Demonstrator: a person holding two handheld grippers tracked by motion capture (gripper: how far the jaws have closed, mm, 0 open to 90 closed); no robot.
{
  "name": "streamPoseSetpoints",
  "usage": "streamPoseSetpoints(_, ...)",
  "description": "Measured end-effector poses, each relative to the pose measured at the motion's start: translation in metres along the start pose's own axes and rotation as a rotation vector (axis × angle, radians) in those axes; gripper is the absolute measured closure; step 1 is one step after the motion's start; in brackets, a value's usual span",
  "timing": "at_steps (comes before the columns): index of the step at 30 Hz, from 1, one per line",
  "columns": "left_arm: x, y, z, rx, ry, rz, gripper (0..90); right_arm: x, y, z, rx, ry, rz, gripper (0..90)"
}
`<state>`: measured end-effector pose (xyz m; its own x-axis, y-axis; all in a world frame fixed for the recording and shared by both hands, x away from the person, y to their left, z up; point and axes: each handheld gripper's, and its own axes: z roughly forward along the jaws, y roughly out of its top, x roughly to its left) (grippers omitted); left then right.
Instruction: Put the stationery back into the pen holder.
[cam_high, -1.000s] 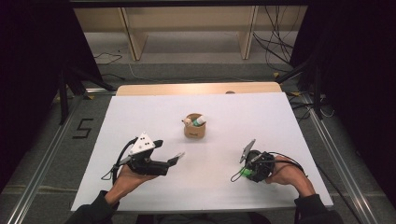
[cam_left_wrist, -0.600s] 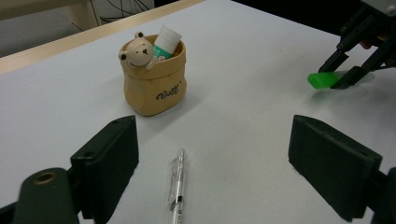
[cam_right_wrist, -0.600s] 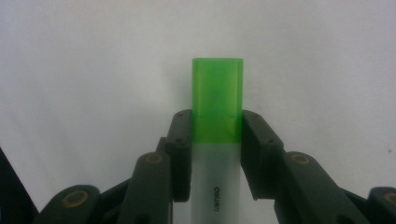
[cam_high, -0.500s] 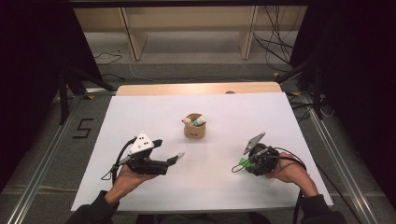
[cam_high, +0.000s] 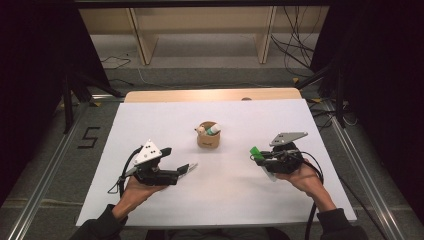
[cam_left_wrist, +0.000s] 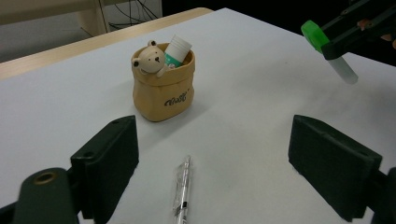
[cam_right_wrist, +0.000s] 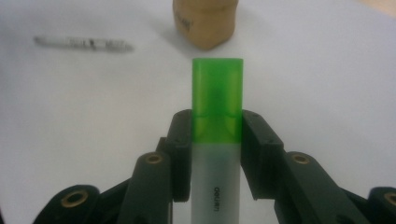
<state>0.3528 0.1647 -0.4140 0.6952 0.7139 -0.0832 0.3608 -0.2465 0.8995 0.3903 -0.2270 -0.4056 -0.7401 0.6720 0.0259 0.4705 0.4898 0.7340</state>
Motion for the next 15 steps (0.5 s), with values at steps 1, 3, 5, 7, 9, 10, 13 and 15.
streamPoseSetpoints(1,0.000,0.000,-0.001,-0.002,0.001,-0.001,15.8,0.000,0.001,0.000,-0.020,-0.011,0.008,67.3)
streamPoseSetpoints(3,0.001,0.000,-0.001,-0.007,0.005,-0.003,15.7,0.001,0.003,0.000,-0.079,-0.021,0.034,67.4)
streamPoseSetpoints(5,0.001,0.000,-0.001,-0.011,0.006,-0.004,15.8,0.001,0.006,0.002,-0.112,-0.033,0.048,67.3)
streamPoseSetpoints(7,0.001,0.001,-0.001,-0.012,0.007,-0.005,15.7,0.001,0.010,0.003,-0.151,-0.037,0.059,67.3)
streamPoseSetpoints(9,0.001,0.000,-0.001,-0.010,0.007,-0.005,15.7,0.001,0.015,0.005,-0.178,-0.033,0.069,67.3)
streamPoseSetpoints(10,0.001,0.000,-0.001,-0.011,0.007,-0.005,15.7,0.001,0.017,0.006,-0.196,-0.043,0.076,67.3)
streamPoseSetpoints(13,0.001,0.001,-0.001,-0.012,0.008,-0.004,15.7,0.001,0.025,0.011,-0.222,-0.051,0.081,67.3)
streamPoseSetpoints(15,0.001,0.001,-0.001,-0.014,0.009,-0.004,15.7,0.003,0.032,0.016,-0.229,-0.039,0.085,67.3)
